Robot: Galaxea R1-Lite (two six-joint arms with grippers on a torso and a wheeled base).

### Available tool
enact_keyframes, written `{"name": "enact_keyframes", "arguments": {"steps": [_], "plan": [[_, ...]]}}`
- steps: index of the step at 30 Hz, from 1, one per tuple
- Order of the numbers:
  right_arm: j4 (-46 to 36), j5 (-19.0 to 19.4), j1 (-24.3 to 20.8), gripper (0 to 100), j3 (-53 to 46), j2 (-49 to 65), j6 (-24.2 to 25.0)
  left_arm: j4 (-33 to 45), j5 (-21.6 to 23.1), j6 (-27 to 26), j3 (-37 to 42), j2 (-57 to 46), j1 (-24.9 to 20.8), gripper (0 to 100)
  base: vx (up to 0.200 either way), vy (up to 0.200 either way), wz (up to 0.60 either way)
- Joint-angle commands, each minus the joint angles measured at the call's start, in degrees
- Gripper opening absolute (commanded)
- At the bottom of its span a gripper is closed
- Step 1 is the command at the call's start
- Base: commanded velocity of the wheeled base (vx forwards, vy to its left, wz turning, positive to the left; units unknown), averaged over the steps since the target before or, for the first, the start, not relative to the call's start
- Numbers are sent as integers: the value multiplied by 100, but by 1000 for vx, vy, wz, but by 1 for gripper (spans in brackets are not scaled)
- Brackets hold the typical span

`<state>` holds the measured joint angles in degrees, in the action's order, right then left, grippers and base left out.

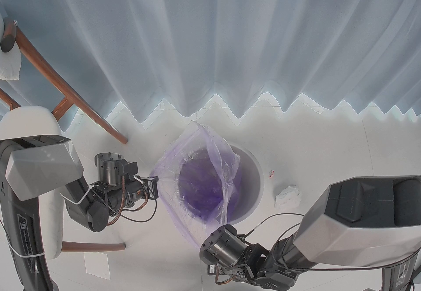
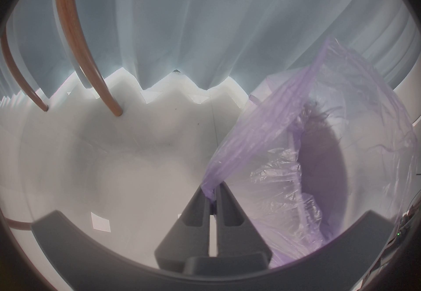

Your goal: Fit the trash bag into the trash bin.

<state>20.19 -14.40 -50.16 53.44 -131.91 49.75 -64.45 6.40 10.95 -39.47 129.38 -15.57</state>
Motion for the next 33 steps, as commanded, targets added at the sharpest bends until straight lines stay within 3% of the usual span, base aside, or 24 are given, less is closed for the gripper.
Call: {"name": "enact_keyframes", "arguments": {"steps": [1, 10, 25, 26, 28, 29, 33], "plan": [[-24, -90, -2, 0, -18, -168, -141, -15, 2, -5, -8, 281, -43, 0, 0, 0, 0], [-76, -529, 235, 0, -45, -282, -580, -199, 2, 4, -412, 545, -183, 0, 0, 0, 0], [-76, -529, 1070, 0, -141, -247, -624, -208, 10, 21, -491, 615, -280, 0, 0, 0, 0], [-50, -520, 1088, 100, -150, -247, -624, -208, 10, 21, -491, 615, -271, 0, 0, 0, 0], [12, -485, 1079, 100, -194, -203, -607, -217, 10, 21, -482, 615, -263, 0, 0, 0, 0], [29, -485, 1061, 100, -212, -186, -598, -217, 10, 21, -474, 606, -263, 100, 0, 0, 0], [91, -353, 710, 100, -660, 254, -633, -393, 54, 48, -447, 580, -263, 100, 0, 0, 0]]}}
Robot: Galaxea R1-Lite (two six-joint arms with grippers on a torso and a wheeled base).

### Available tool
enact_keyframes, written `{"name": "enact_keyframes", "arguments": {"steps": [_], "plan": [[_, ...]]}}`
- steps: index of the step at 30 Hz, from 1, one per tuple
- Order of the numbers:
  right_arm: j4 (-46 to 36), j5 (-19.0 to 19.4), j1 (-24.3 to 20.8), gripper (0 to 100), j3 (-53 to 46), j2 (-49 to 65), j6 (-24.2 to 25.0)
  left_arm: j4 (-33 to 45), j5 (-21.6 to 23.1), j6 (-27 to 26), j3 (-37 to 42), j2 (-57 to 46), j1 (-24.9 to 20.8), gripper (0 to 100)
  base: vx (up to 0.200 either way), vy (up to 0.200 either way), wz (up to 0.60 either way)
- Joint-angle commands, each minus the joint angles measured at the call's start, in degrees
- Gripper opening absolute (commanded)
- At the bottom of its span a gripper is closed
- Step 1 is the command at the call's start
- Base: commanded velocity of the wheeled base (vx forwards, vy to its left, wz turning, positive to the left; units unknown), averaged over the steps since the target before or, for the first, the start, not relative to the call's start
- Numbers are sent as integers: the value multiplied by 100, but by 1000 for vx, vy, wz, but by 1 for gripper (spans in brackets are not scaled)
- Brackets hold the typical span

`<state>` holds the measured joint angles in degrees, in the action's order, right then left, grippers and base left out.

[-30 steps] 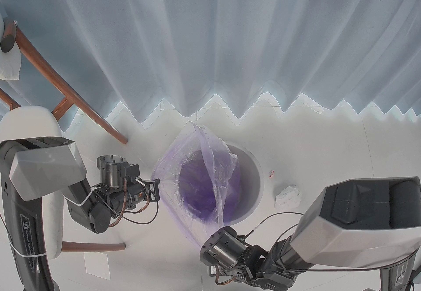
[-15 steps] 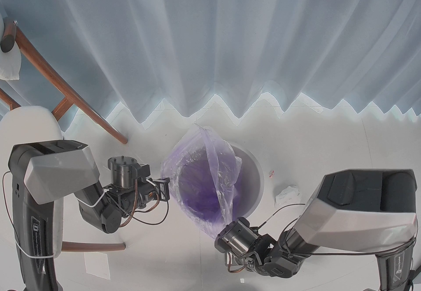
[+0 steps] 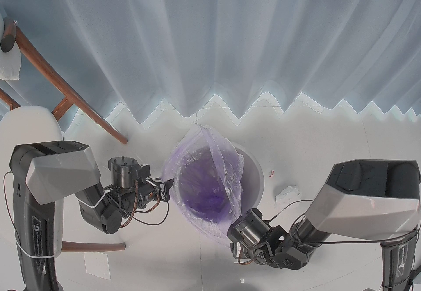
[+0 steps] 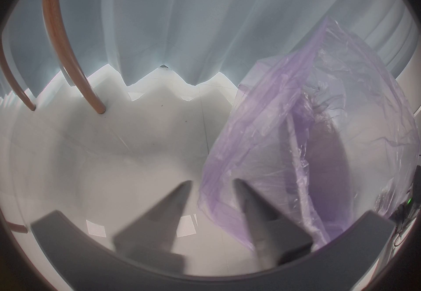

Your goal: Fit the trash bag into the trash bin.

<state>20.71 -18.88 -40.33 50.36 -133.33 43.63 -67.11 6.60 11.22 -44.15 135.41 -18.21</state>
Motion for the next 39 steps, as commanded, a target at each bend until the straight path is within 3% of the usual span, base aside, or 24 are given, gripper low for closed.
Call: {"name": "enact_keyframes", "arguments": {"steps": [1, 10, 18, 20, 24, 27, 31, 39], "plan": [[38, 131, -336, 100, -483, 501, -30, -232, 35, 21, 21, -15, -7, 100, 0, 0, 0], [662, 368, -845, 100, -1591, 1740, -373, -1085, 263, 30, 803, -296, 11, 100, 0, 0, 0], [706, 359, -713, 100, -1652, 2056, -505, -1472, 492, 39, 1418, -498, 169, 100, 0, 0, 0], [1067, 359, -432, 100, -1573, 2171, -513, -1920, 615, 39, 1577, -595, 195, 100, 0, 0, 0], [1462, 359, -160, 100, -1388, 2109, -540, -1911, 685, 223, 1673, -947, 178, 100, 0, 0, 0], [1453, 324, 34, 100, -1072, 2021, -549, -1902, 914, 540, 1744, -1158, 116, 100, 0, 0, 0], [1436, 210, 157, 100, -817, 1995, -549, -1771, 1072, 557, 1788, -1281, 28, 100, 0, 0, 0], [1348, 148, 499, 100, -791, 1995, -549, -804, 1072, 575, 1594, -1245, -508, 100, 0, 0, 0]]}}
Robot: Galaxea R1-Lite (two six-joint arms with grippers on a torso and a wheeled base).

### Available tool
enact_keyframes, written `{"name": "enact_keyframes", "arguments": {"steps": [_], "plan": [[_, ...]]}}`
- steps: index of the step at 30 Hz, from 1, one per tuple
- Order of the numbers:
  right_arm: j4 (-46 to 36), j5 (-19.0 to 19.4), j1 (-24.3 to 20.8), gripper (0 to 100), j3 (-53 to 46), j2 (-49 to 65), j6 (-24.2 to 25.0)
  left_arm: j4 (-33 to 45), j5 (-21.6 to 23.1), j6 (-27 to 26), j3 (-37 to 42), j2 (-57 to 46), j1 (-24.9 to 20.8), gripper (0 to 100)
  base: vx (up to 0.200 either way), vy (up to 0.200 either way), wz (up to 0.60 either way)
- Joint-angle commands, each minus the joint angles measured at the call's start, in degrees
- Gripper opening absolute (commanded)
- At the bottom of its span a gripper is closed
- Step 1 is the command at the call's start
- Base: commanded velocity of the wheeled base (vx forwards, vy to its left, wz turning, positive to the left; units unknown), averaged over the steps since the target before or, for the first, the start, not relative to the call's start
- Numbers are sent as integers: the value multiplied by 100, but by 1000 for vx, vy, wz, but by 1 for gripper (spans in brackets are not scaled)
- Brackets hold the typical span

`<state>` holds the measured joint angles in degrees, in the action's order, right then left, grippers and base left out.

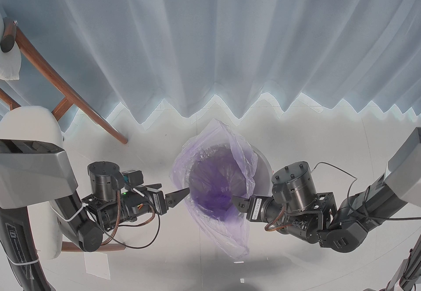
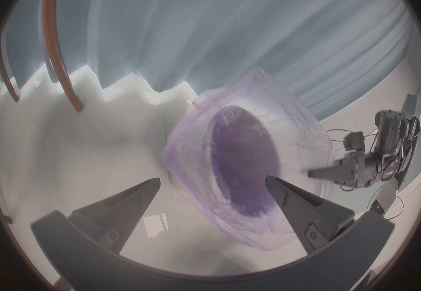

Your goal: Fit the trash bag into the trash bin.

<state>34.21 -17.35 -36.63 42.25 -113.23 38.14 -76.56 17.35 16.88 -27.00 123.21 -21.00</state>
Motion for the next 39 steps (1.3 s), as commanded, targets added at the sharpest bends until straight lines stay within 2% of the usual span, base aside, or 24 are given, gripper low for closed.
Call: {"name": "enact_keyframes", "arguments": {"steps": [1, 7, 13, 18, 21, 29, 37, 38, 39], "plan": [[-2, -6, 130, 100, 20, -15, 0, 141, -3, 8, -121, -25, -229, 100, 0, 0, 0], [7, -6, 130, 100, 11, -33, 0, 818, -56, 219, -895, 151, -343, 100, 0, 0, 0], [25, -6, 130, 100, 46, -94, 0, 1626, -153, 808, -1466, 195, -545, 100, 0, 0, 0], [42, -6, 121, 100, 46, -130, 0, 1653, -179, 852, -1633, 414, -571, 100, 0, 0, 0], [42, -6, 121, 100, 37, -138, 0, 1688, -408, 869, -1800, 616, -624, 100, 0, 0, 0], [51, -6, 112, 100, 20, -156, 0, 1705, -495, 869, -1835, 871, -694, 100, 0, 0, 0], [51, -6, 95, 100, 64, -226, -9, 1714, -768, 852, -1958, 986, -791, 100, 0, 0, 0], [51, -6, 95, 100, 64, -226, -9, 1714, -768, 852, -1958, 986, -791, 0, 0, 0, 0], [60, -6, 95, 100, 73, -244, -9, 1705, -786, 852, -1958, 986, -791, 0, 0, 0, 0]]}}
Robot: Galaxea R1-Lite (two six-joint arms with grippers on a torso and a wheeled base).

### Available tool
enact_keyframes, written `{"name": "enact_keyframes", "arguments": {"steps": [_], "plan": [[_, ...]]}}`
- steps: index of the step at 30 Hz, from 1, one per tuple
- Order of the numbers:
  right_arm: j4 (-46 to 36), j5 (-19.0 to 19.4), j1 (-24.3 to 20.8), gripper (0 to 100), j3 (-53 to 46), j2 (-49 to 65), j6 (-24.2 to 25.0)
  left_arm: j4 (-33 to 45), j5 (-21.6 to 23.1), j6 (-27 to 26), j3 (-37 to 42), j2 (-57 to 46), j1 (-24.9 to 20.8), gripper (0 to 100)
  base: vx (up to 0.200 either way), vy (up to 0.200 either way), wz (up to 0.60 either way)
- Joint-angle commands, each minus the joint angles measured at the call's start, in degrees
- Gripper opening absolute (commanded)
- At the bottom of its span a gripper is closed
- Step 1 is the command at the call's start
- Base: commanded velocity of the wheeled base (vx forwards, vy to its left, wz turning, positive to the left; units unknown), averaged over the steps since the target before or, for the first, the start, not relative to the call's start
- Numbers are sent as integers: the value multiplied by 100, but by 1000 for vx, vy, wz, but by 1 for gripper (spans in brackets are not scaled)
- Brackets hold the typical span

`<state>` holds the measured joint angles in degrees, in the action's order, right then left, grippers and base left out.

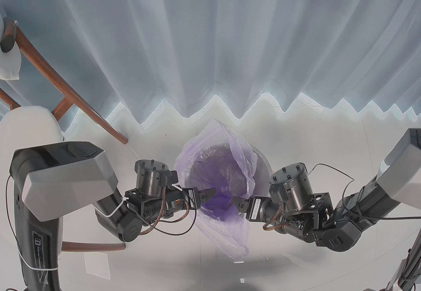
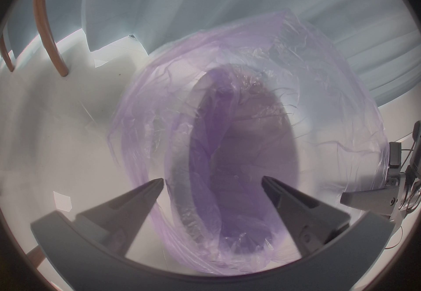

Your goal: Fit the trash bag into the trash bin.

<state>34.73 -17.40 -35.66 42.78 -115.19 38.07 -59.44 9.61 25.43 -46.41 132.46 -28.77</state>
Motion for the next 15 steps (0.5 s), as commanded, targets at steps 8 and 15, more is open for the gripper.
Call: {"name": "enact_keyframes", "arguments": {"steps": [8, 15], "plan": [[7, -9, 15, 100, 363, -215, -195, -24, -47, -20, -35, 8, -76, 0, 0, 0, 0], [-1, -168, 33, 100, 319, -135, -274, -85, -152, -29, -26, -1, -76, 0, 0, 0, 0]]}}
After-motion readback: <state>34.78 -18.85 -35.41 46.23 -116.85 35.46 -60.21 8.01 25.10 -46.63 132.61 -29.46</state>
